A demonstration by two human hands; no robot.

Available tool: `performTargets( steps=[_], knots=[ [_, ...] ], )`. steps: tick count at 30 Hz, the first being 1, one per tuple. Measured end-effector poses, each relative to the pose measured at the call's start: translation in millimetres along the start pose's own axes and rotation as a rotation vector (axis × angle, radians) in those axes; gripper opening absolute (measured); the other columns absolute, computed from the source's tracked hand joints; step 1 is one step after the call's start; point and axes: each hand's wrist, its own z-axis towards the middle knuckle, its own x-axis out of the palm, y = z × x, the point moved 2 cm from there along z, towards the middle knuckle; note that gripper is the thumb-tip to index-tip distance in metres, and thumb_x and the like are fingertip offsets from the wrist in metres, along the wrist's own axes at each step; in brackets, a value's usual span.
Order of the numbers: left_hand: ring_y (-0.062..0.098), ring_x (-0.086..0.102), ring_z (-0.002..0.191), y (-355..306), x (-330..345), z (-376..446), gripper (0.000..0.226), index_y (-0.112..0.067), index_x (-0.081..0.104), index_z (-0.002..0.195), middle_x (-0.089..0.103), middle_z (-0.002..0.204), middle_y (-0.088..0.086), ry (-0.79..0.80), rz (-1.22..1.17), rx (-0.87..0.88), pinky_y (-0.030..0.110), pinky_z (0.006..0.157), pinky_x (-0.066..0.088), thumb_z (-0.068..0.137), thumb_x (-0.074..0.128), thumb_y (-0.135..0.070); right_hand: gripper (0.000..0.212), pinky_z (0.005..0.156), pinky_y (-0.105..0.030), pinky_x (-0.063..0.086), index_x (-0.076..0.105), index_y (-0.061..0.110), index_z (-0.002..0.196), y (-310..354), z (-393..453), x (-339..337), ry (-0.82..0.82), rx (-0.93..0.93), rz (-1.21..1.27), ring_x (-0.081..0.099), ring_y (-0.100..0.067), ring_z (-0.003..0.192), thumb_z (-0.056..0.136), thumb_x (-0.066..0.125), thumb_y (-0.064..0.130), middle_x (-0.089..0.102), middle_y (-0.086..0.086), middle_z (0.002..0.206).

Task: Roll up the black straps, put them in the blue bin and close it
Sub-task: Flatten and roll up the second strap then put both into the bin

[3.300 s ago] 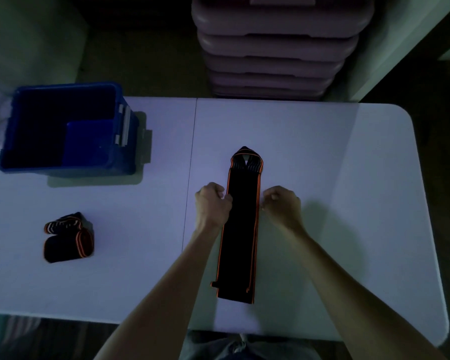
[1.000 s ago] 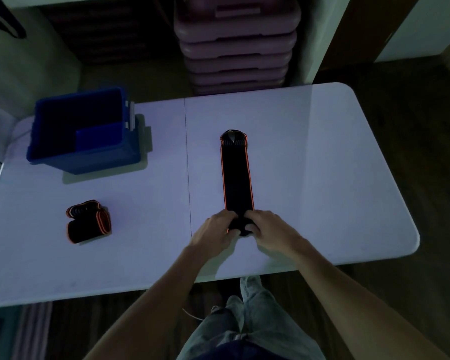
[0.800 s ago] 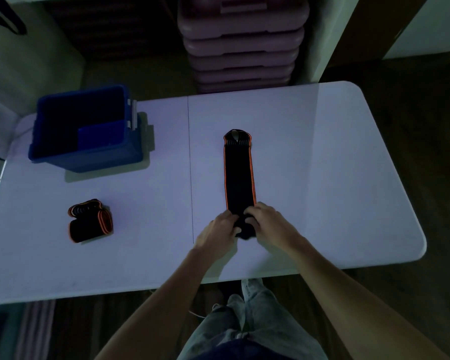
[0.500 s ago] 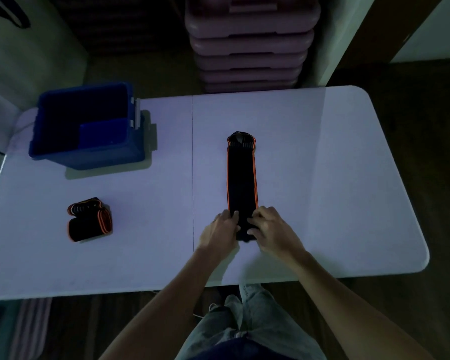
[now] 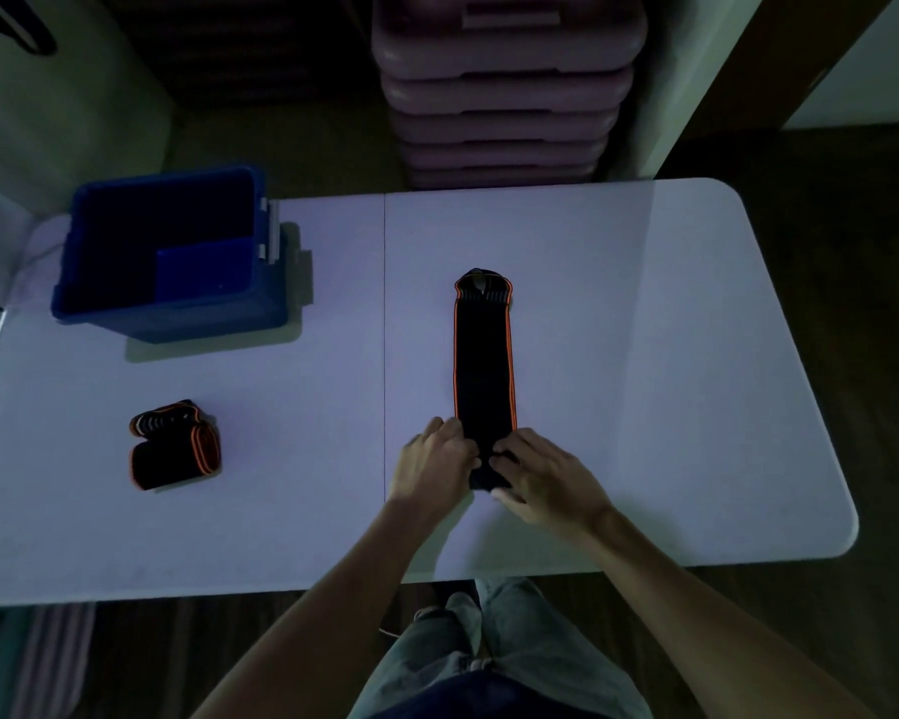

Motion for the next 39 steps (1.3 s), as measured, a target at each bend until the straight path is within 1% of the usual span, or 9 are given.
performTargets(
  steps=[2,6,12,19,23,27,32,36,39],
  knots=[
    [0.021,0.053,0.107,1,-1,2,0.025,-0.014,0.072,0.101,0.061,0.107,0.002,0.002,-0.004,-0.002,0.036,0.075,0.05,0.096,0.052,-0.029,0.051,0.077,-0.032,0.059,0.068,0.009,0.105,-3,3,-2,0.055,-0.007,0.005,0.064,-0.022,0.098,0.064,0.088,0.03,0.066,-0.006,0.105],
    [0.02,0.055,0.107,2,-7,4,0.027,-0.016,0.068,0.109,0.064,0.11,0.001,0.046,-0.02,0.006,0.035,0.079,0.049,0.096,0.049,-0.029,0.04,0.062,-0.036,0.06,0.067,0.004,0.101,-5,10,1,0.051,0.022,0.05,0.065,-0.025,0.09,0.066,0.084,0.013,0.065,-0.011,0.099],
    [0.019,0.056,0.11,9,-20,11,0.038,-0.02,0.061,0.118,0.061,0.115,-0.002,0.169,-0.08,-0.01,0.034,0.082,0.048,0.085,0.053,-0.037,0.038,0.083,-0.041,0.053,0.06,0.014,0.122,-19,32,-16,0.202,0.283,0.253,0.055,-0.021,0.106,0.089,0.053,0.032,0.057,-0.003,0.115],
    [0.029,0.058,0.102,9,-24,45,0.026,-0.011,0.062,0.102,0.059,0.108,0.007,0.165,-0.172,-0.153,0.04,0.075,0.052,0.084,0.051,-0.027,0.03,0.076,-0.042,0.054,0.056,0.011,0.116,-22,50,-17,0.016,0.475,0.194,0.052,-0.025,0.105,0.093,0.052,0.03,0.055,-0.006,0.112],
    [0.031,0.063,0.093,18,-24,54,0.03,-0.02,0.056,0.112,0.068,0.106,0.006,0.127,-0.263,-0.254,0.032,0.068,0.045,0.084,0.056,-0.028,0.04,0.068,-0.037,0.058,0.053,0.012,0.122,-22,49,-17,-0.093,0.345,0.09,0.053,-0.025,0.104,0.086,0.063,0.028,0.054,-0.007,0.117],
    [0.03,0.064,0.096,25,-25,63,0.031,-0.022,0.058,0.114,0.068,0.11,0.006,0.083,-0.284,-0.274,0.041,0.076,0.055,0.085,0.058,-0.034,0.053,0.08,-0.037,0.058,0.057,0.008,0.119,-28,47,-11,-0.033,0.213,0.025,0.059,-0.028,0.104,0.072,0.079,0.021,0.059,-0.009,0.117],
    [0.023,0.05,0.111,23,-29,69,0.035,-0.021,0.053,0.126,0.048,0.128,-0.001,-0.057,-0.198,-0.073,0.043,0.075,0.055,0.091,0.055,-0.027,0.036,0.068,-0.04,0.057,0.06,0.008,0.112,-37,60,-14,-0.068,0.231,0.02,0.059,-0.027,0.091,0.078,0.07,0.015,0.06,-0.008,0.105],
    [0.019,0.042,0.125,19,-30,76,0.043,-0.019,0.05,0.138,0.043,0.145,-0.006,0.067,-0.085,-0.022,0.042,0.089,0.049,0.1,0.037,-0.035,0.035,0.073,-0.034,0.057,0.058,0.011,0.119,-47,66,-21,-0.001,0.267,0.097,0.051,-0.022,0.103,0.086,0.061,0.023,0.051,-0.006,0.118],
    [0.02,0.035,0.13,18,-30,81,0.048,-0.018,0.052,0.137,0.037,0.149,-0.005,0.143,-0.105,-0.024,0.045,0.101,0.043,0.099,0.036,-0.044,0.035,0.079,-0.036,0.054,0.055,0.014,0.121,-54,74,-28,0.071,0.331,0.213,0.042,-0.02,0.111,0.088,0.055,0.028,0.045,-0.003,0.122]
  ],
)
